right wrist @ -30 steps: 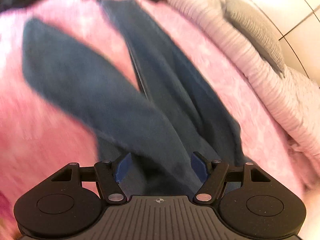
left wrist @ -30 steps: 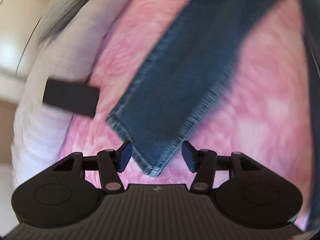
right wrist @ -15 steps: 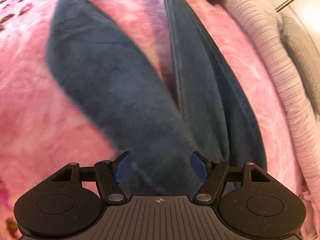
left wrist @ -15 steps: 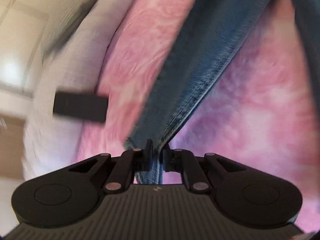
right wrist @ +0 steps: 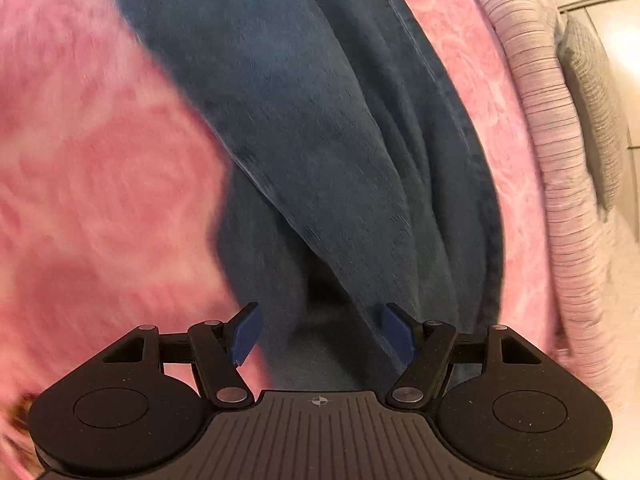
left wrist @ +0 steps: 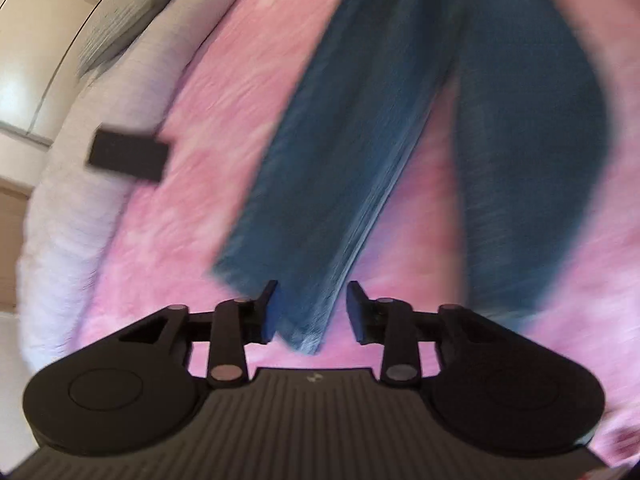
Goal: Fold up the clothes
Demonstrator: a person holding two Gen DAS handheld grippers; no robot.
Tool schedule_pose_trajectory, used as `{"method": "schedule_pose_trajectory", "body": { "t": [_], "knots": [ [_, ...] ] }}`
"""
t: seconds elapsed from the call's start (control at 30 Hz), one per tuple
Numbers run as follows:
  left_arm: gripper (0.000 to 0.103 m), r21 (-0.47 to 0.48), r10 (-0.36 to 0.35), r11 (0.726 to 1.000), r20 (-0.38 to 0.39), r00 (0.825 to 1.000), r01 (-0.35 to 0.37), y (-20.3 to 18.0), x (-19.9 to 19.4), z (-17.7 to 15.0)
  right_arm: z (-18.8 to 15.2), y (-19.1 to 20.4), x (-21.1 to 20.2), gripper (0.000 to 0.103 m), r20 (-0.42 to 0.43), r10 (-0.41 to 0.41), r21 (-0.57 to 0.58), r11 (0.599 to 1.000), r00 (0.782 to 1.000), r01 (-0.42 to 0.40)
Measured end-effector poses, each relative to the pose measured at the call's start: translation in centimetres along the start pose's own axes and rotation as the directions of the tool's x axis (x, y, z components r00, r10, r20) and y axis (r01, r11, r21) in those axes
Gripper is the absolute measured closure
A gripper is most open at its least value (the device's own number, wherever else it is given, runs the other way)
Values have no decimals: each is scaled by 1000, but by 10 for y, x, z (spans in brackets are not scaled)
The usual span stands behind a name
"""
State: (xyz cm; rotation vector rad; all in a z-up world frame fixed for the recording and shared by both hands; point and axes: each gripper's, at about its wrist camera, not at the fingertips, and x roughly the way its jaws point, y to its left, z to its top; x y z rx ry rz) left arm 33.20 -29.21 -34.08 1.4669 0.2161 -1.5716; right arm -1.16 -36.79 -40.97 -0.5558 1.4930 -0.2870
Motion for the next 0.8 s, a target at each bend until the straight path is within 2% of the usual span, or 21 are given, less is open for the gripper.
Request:
{"method": "schedule_pose_trajectory", "body": {
  "t": [0.1, 0.2, 0.27, 0.3, 0.33, 0.37, 0.4, 0.57, 0.67, 0.73, 0.77, 0.8],
  "knots": [
    [41, 38, -82, 996, 92, 992, 79, -56, -29, 18, -7, -12, 4, 34, 25, -64, 42, 997, 998, 63],
    [38, 64, -87, 995, 108, 990, 80, -102, -30, 46, -12, -19, 11, 34, 54, -74, 27, 997, 996, 72],
    [38, 79, -86, 994, 114, 990, 77, -131, -30, 65, -18, -23, 17, 34, 81, -37, 22, 999, 996, 35],
    [38, 73, -74, 995, 113, 991, 66, -141, -27, 75, -22, -26, 19, 39, 97, -12, 33, 999, 995, 9],
    [38, 60, -58, 997, 109, 992, 52, -147, -22, 86, -25, -29, 19, 52, 113, 12, 44, 999, 994, -17],
    [38, 44, -41, 998, 101, 994, 37, -153, -19, 96, -28, -33, 15, 83, 123, 22, 67, 997, 992, -31],
    [38, 19, -22, 1000, 93, 995, 20, -158, -15, 105, -31, -38, 10, 90, 136, 33, 89, 995, 990, -45],
    [36, -57, 63, 997, 29, 998, -61, -170, -9, 131, -53, -61, -51, 96, 273, 97, 220, 962, 957, -161],
    [36, -87, 117, 989, -15, 993, -117, -176, -6, 142, -60, -74, -90, 98, 342, 151, 303, 916, 927, -261],
    [42, -105, 152, 982, -45, 987, -156, -179, -4, 149, -66, -72, -111, 98, 363, 164, 290, 916, 917, -278],
    [60, -113, 169, 978, -61, 984, -175, -181, -3, 152, -69, -70, -120, 98, 369, 165, 273, 922, 915, -276],
    [73, -122, 186, 973, -76, 980, -194, -183, -2, 156, -72, -67, -127, 98, 371, 171, 256, 926, 913, -278]
  ]
}}
